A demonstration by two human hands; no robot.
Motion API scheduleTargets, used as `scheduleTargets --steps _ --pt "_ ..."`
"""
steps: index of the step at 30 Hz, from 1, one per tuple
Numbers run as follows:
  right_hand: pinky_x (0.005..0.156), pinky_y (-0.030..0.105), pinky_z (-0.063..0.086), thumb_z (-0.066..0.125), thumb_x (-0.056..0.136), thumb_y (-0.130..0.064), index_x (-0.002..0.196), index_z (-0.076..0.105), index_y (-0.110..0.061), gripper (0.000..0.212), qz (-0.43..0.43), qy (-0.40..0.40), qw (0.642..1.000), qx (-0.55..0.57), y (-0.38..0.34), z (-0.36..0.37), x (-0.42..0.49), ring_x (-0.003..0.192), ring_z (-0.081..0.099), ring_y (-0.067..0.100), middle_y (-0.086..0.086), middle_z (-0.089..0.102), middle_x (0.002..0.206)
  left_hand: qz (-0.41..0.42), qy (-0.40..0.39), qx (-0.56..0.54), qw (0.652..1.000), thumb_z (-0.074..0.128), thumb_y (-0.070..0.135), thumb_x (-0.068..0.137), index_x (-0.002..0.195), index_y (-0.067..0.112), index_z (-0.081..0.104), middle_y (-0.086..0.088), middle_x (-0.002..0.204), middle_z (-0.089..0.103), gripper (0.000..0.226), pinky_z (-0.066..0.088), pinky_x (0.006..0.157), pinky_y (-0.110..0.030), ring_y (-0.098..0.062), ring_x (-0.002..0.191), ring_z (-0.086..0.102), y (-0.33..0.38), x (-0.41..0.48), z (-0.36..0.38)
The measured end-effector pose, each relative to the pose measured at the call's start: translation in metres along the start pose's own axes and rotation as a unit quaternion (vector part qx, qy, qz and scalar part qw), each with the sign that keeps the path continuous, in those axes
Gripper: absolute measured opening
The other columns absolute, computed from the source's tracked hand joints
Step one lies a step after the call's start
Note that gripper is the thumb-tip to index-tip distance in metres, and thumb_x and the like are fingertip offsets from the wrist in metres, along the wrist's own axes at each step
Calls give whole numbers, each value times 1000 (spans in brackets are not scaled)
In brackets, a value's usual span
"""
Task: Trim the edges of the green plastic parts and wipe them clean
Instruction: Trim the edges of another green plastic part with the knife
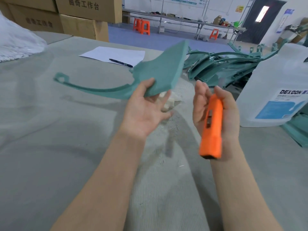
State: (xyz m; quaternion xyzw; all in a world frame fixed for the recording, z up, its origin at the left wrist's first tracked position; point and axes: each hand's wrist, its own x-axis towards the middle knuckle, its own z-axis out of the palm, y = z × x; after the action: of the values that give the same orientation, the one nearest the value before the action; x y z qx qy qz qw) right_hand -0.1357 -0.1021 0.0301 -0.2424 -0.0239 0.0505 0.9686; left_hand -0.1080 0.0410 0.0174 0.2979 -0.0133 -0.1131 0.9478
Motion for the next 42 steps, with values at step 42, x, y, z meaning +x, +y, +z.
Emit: scheduleTargets --steps 42 --pt "40 18 43 59 96 -18 94 61 -3 15 14 92 894 -438 19 -8 10 38 48 7 5 66 57 179 -42 167 969 8 70 91 108 13 56 -12 107 49 77 35 85 -41 -25 96 43 -1 -11 8"
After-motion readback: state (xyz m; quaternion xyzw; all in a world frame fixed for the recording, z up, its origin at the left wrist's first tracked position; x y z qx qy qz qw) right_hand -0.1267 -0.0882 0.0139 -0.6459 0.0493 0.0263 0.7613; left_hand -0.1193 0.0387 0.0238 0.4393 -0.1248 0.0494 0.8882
